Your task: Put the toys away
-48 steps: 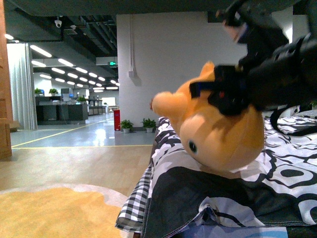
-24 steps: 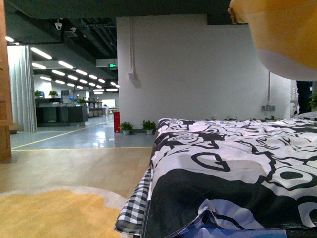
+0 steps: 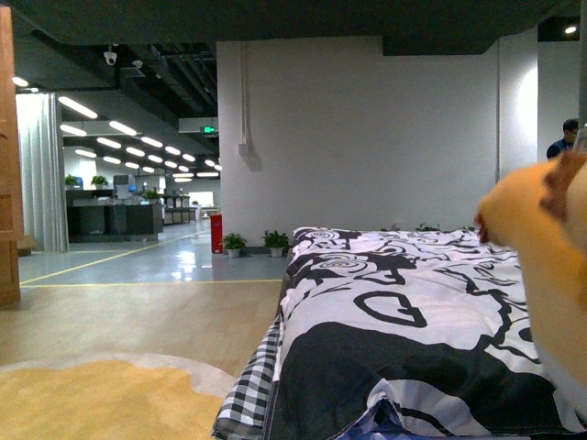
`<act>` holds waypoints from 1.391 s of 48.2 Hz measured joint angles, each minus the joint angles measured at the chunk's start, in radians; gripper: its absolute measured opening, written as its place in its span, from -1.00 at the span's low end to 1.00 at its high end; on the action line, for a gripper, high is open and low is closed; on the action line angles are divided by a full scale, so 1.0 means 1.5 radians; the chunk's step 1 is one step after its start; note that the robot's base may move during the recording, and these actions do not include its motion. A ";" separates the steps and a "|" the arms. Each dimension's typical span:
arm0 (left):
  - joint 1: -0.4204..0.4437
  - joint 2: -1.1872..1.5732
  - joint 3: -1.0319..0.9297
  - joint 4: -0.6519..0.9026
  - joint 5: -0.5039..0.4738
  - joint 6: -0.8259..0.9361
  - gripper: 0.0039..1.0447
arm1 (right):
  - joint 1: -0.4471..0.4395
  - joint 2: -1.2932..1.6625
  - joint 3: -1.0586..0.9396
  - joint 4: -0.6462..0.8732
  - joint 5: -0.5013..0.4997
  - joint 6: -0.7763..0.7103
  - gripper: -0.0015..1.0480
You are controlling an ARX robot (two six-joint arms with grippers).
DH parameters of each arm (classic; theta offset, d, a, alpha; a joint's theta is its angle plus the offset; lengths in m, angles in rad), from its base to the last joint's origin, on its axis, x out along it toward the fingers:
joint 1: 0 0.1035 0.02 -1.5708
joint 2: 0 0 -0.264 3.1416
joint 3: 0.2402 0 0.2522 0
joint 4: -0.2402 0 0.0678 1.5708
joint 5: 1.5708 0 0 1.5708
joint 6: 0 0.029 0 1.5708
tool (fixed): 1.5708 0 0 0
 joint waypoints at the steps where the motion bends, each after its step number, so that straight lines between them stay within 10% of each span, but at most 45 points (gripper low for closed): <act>1: 0.000 0.000 0.000 0.000 0.000 0.000 0.89 | 0.011 -0.003 -0.003 -0.003 0.009 -0.003 -0.82; 67: 0.001 0.000 0.000 0.000 0.000 0.000 0.89 | 0.004 -0.104 -0.078 -0.065 0.080 -0.071 -0.82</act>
